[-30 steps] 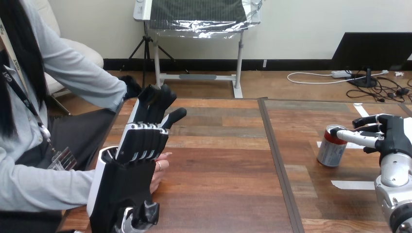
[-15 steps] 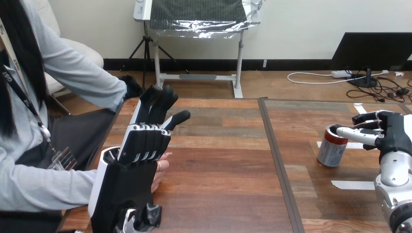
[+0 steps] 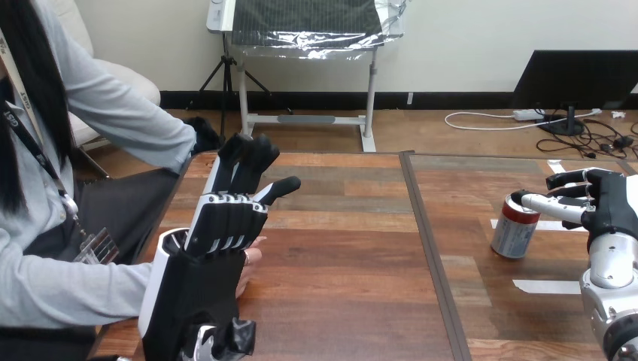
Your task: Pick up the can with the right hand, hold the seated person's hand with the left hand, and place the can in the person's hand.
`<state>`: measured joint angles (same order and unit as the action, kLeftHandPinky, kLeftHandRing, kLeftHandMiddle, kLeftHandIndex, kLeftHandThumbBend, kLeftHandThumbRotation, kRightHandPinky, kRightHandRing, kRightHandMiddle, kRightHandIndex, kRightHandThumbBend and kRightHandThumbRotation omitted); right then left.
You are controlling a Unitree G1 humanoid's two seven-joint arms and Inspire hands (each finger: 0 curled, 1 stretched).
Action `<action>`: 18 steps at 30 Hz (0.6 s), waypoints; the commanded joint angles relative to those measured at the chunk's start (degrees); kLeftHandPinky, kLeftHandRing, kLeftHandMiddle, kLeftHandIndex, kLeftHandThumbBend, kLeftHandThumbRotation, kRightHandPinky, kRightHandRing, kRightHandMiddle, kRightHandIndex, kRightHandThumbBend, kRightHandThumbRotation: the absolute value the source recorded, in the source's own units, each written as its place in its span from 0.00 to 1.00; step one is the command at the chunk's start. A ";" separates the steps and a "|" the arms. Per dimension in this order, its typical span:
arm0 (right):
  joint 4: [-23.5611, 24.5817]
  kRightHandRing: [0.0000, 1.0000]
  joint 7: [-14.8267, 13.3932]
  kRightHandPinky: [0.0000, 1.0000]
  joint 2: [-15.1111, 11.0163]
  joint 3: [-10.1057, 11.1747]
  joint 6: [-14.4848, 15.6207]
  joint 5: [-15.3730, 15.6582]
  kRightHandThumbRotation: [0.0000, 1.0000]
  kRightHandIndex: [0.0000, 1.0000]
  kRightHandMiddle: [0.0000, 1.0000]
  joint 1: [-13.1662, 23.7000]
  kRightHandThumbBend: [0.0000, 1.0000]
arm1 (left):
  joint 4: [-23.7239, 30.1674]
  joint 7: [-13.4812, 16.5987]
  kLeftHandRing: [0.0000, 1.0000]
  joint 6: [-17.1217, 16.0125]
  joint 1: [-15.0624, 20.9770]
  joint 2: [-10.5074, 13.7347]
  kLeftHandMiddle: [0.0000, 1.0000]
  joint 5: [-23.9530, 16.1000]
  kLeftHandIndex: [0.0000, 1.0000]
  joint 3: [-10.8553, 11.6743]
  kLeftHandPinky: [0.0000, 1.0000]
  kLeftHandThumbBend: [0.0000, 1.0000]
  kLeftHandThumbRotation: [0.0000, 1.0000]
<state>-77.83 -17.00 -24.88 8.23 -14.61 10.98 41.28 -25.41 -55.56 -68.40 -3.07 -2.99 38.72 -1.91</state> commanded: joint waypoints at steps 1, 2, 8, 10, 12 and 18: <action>1.35 0.48 -0.23 0.44 0.06 -0.65 -1.63 0.39 0.00 0.51 0.50 4.85 0.86 | -0.01 -0.02 0.97 0.10 3.52 -2.01 0.97 0.36 0.98 -0.50 0.86 0.80 0.69; 1.35 0.48 -0.07 0.44 0.05 -0.67 -1.66 0.39 0.00 0.51 0.50 4.84 0.86 | 0.02 0.04 0.97 0.12 3.48 -2.03 0.97 0.30 0.98 -0.49 0.86 0.79 0.70; 1.33 0.53 1.55 0.47 0.02 -0.64 -1.34 0.02 0.00 0.57 0.55 4.91 0.90 | 0.20 0.80 0.97 0.08 3.06 -2.18 0.96 -0.28 0.98 -0.41 0.86 0.78 0.71; 1.29 0.55 2.50 0.49 -0.09 -0.92 -1.18 0.21 0.00 0.60 0.58 4.90 0.92 | -0.04 1.00 0.96 -0.54 3.20 -2.26 0.96 -0.54 0.97 -0.23 0.86 0.77 0.71; 1.26 0.58 3.06 0.51 -0.14 -1.18 -0.88 0.39 0.00 0.63 0.61 4.95 0.94 | -0.02 0.92 0.96 -0.38 3.20 -2.19 0.95 -0.42 0.97 -0.27 0.85 0.77 0.72; 1.17 0.67 5.06 0.59 -0.26 -1.49 -0.27 0.49 0.07 0.74 0.70 5.07 0.99 | 0.49 1.24 0.96 0.52 2.84 -1.73 0.96 -0.80 0.98 -0.46 0.85 0.77 0.73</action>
<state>-77.83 -13.29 -24.88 7.30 -14.57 11.28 41.28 -25.41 -54.88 -68.43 -2.97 -3.00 38.23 -1.81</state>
